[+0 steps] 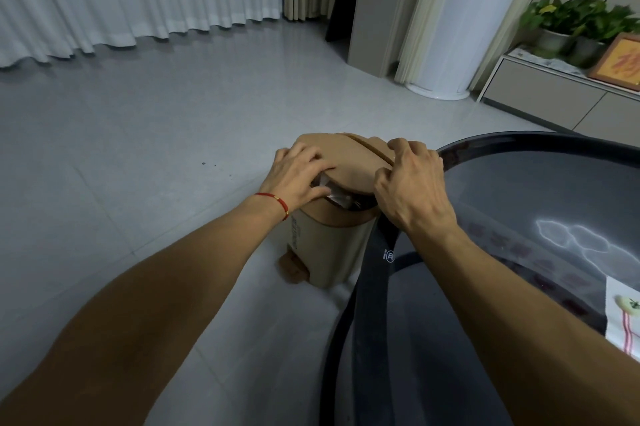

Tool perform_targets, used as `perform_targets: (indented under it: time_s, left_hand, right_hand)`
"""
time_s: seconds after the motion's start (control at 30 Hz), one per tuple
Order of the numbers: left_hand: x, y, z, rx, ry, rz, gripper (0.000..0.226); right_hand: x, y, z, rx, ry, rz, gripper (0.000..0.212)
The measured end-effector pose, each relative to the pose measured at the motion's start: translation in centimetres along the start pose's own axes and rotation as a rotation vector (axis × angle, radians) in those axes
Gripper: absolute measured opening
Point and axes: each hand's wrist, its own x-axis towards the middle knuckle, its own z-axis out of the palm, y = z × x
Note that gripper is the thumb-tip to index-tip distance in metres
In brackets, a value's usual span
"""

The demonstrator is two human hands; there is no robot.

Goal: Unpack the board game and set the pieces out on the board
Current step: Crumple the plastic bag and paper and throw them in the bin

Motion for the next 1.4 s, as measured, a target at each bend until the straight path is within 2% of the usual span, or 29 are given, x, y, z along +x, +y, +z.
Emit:
perform_targets:
  time_s: [0.13, 0.2, 0.43, 0.53, 0.6, 0.73, 0.8, 0.9, 1.07, 1.2, 1.27, 1.4]
  left_hand:
    - [1.8, 2.2, -0.7, 0.242, -0.033, 0.020, 0.050]
    - [1.9, 2.9, -0.5, 0.277, -0.058, 0.006, 0.049]
    - [1.2, 0.9, -0.5, 0.016, -0.105, 0.121, 0.029]
    - [0.4, -0.4, -0.7, -0.021, -0.171, 0.188, 0.017]
    - [-0.7, -0.8, -0.4, -0.062, -0.152, 0.206, 0.009]
    - [-3.5, -0.8, 1.1, -0.177, -0.035, 0.111, 0.053]
    - [-4.5, -0.8, 1.9, -0.173, -0.051, 0.057, 0.074]
    - [-5.5, -0.3, 2.4, -0.224, -0.120, -0.009, 0.089]
    - [-5.2, 0.6, 2.3, -0.237, -0.103, -0.062, 0.085]
    - [-4.7, 1.4, 2.1, -0.237, -0.065, -0.083, 0.066]
    - [-4.2, 1.8, 1.3, -0.233, -0.102, -0.094, 0.059]
    - [-4.1, 3.1, -2.0, -0.262, -0.201, -0.203, 0.064]
  right_hand:
    - [0.0, -0.1, -0.1, 0.006, -0.010, 0.008, 0.050]
    - [-0.1, -0.1, -0.1, 0.010, -0.011, 0.012, 0.051]
    - [0.1, 0.1, 0.0, -0.001, -0.004, 0.005, 0.052]
    - [0.2, 0.1, 0.2, -0.005, -0.008, 0.002, 0.051]
    - [0.3, 0.1, 0.3, -0.020, -0.018, -0.023, 0.050]
    - [0.5, 0.2, 0.4, -0.065, -0.097, -0.113, 0.053]
    - [0.6, 0.4, 0.4, -0.077, -0.136, -0.130, 0.052]
    - [0.7, 0.5, 0.4, -0.088, -0.159, -0.137, 0.050]
    - [0.7, 0.5, 0.4, -0.091, -0.175, -0.129, 0.048]
    - [0.8, 0.5, 0.6, -0.093, -0.157, -0.124, 0.048]
    - [0.8, 0.5, 0.8, -0.092, -0.140, -0.128, 0.049]
    - [0.5, 0.1, 0.7, -0.125, -0.008, -0.108, 0.046]
